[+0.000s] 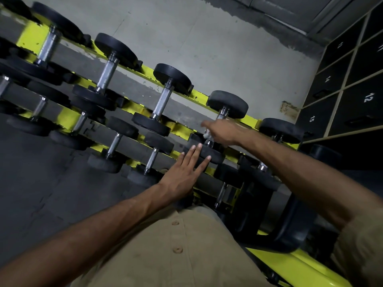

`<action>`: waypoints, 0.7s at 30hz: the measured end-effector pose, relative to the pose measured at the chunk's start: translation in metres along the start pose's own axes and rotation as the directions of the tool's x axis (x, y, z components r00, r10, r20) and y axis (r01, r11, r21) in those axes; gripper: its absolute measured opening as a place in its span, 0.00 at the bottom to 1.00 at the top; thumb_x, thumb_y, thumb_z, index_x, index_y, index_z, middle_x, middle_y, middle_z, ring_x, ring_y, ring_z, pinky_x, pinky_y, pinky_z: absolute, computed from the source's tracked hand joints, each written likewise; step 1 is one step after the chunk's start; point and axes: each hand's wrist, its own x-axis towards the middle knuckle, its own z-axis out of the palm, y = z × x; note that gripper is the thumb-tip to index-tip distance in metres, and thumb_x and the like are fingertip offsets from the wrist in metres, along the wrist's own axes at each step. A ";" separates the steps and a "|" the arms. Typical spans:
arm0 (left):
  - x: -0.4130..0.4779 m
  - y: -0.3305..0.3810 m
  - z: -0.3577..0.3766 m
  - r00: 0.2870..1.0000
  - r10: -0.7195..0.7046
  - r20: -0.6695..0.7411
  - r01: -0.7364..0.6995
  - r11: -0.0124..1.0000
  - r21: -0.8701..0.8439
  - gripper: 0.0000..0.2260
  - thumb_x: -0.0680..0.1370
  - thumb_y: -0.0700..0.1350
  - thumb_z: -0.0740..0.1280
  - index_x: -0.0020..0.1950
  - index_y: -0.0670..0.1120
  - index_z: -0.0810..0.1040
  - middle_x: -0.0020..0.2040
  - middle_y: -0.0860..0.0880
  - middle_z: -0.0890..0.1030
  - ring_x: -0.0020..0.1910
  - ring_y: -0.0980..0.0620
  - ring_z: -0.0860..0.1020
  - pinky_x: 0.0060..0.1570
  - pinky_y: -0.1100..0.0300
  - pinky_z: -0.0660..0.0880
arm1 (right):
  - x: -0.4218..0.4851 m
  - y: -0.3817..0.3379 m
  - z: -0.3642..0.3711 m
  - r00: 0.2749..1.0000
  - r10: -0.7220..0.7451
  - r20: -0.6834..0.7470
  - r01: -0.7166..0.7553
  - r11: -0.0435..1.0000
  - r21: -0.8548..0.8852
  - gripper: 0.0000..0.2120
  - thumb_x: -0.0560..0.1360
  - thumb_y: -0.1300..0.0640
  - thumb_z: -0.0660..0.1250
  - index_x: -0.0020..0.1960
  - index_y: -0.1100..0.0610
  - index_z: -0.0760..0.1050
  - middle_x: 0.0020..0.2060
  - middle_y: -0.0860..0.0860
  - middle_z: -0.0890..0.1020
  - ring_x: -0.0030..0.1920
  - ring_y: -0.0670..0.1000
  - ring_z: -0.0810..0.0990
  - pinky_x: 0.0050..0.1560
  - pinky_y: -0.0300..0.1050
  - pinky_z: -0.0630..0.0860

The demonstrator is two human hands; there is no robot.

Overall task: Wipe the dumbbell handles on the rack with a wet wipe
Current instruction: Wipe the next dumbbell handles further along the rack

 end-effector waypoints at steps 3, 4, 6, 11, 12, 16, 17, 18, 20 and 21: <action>0.000 -0.002 0.002 1.000 -0.001 -0.009 0.001 1.000 0.003 0.42 0.83 0.37 0.60 0.83 0.47 0.28 0.77 0.33 0.23 0.81 0.33 0.31 0.82 0.38 0.48 | 0.005 0.005 -0.015 0.998 0.041 -0.040 -0.046 0.992 -0.114 0.12 0.78 0.60 0.61 0.60 0.54 0.75 0.51 0.56 0.82 0.48 0.61 0.82 0.39 0.48 0.73; 0.000 -0.002 0.002 1.000 -0.003 -0.012 0.003 1.000 -0.003 0.43 0.83 0.37 0.60 0.83 0.47 0.28 0.77 0.33 0.23 0.81 0.33 0.31 0.82 0.38 0.49 | 0.006 0.010 -0.019 0.993 0.085 -0.081 -0.096 0.985 -0.140 0.12 0.77 0.61 0.61 0.59 0.53 0.76 0.53 0.55 0.81 0.50 0.61 0.82 0.40 0.50 0.75; -0.001 -0.001 0.002 1.000 -0.004 -0.013 0.004 1.000 -0.005 0.44 0.83 0.37 0.61 0.83 0.47 0.29 0.77 0.33 0.23 0.81 0.33 0.31 0.82 0.38 0.49 | 0.001 0.018 -0.022 0.980 0.134 -0.145 -0.158 0.974 -0.165 0.12 0.77 0.61 0.62 0.58 0.52 0.78 0.56 0.52 0.81 0.53 0.61 0.82 0.42 0.53 0.79; -0.001 0.002 0.000 1.000 -0.001 -0.002 0.001 1.000 0.002 0.41 0.83 0.36 0.58 0.83 0.46 0.29 0.77 0.32 0.24 0.81 0.33 0.31 0.82 0.38 0.49 | -0.008 -0.011 0.000 0.999 0.046 0.018 -0.045 0.998 -0.042 0.15 0.77 0.62 0.61 0.60 0.51 0.78 0.54 0.53 0.85 0.47 0.55 0.82 0.35 0.39 0.67; -0.001 0.001 0.001 1.000 0.003 -0.006 -0.003 1.000 0.007 0.41 0.84 0.37 0.58 0.83 0.46 0.29 0.77 0.32 0.24 0.81 0.33 0.31 0.81 0.37 0.50 | -0.006 -0.015 0.002 0.997 0.004 0.077 0.000 0.999 -0.054 0.13 0.78 0.61 0.62 0.59 0.51 0.78 0.53 0.53 0.84 0.46 0.55 0.80 0.34 0.39 0.64; 0.000 -0.002 0.005 1.000 0.004 -0.016 -0.004 1.000 0.002 0.42 0.84 0.37 0.60 0.83 0.47 0.29 0.77 0.33 0.24 0.81 0.33 0.32 0.81 0.37 0.51 | 0.005 0.002 -0.018 0.981 0.168 -0.099 -0.186 0.960 -0.210 0.10 0.78 0.59 0.62 0.56 0.52 0.77 0.52 0.51 0.83 0.51 0.58 0.84 0.40 0.47 0.75; 0.000 -0.002 0.004 1.000 0.005 -0.017 -0.005 1.000 0.001 0.42 0.83 0.37 0.60 0.83 0.47 0.29 0.77 0.33 0.24 0.81 0.33 0.32 0.81 0.37 0.51 | 0.005 0.008 -0.020 0.961 0.223 -0.162 -0.254 0.945 -0.207 0.09 0.78 0.60 0.62 0.56 0.53 0.77 0.51 0.51 0.83 0.50 0.58 0.84 0.41 0.49 0.78; 0.000 -0.002 0.004 1.000 0.006 -0.016 -0.006 1.000 0.000 0.43 0.83 0.36 0.60 0.83 0.47 0.29 0.77 0.33 0.24 0.81 0.33 0.32 0.81 0.37 0.50 | 0.004 0.009 -0.019 0.950 0.253 -0.186 -0.289 0.935 -0.204 0.09 0.78 0.61 0.62 0.55 0.53 0.77 0.51 0.51 0.82 0.50 0.59 0.84 0.41 0.50 0.80; 0.001 0.000 0.003 1.000 0.008 -0.007 -0.007 1.000 0.006 0.42 0.83 0.36 0.59 0.83 0.46 0.28 0.76 0.32 0.23 0.80 0.32 0.31 0.81 0.37 0.50 | 0.007 -0.005 -0.015 0.971 0.218 -0.102 -0.237 0.941 -0.241 0.09 0.79 0.60 0.62 0.56 0.55 0.77 0.53 0.53 0.82 0.52 0.60 0.84 0.40 0.50 0.77; 0.001 0.000 0.003 1.000 0.007 -0.002 -0.007 1.000 0.008 0.41 0.83 0.36 0.58 0.82 0.46 0.28 0.76 0.32 0.22 0.80 0.32 0.31 0.81 0.36 0.50 | 0.011 -0.016 -0.012 0.982 0.189 0.000 -0.183 0.949 -0.255 0.09 0.79 0.59 0.62 0.57 0.56 0.77 0.53 0.54 0.82 0.53 0.60 0.83 0.41 0.50 0.74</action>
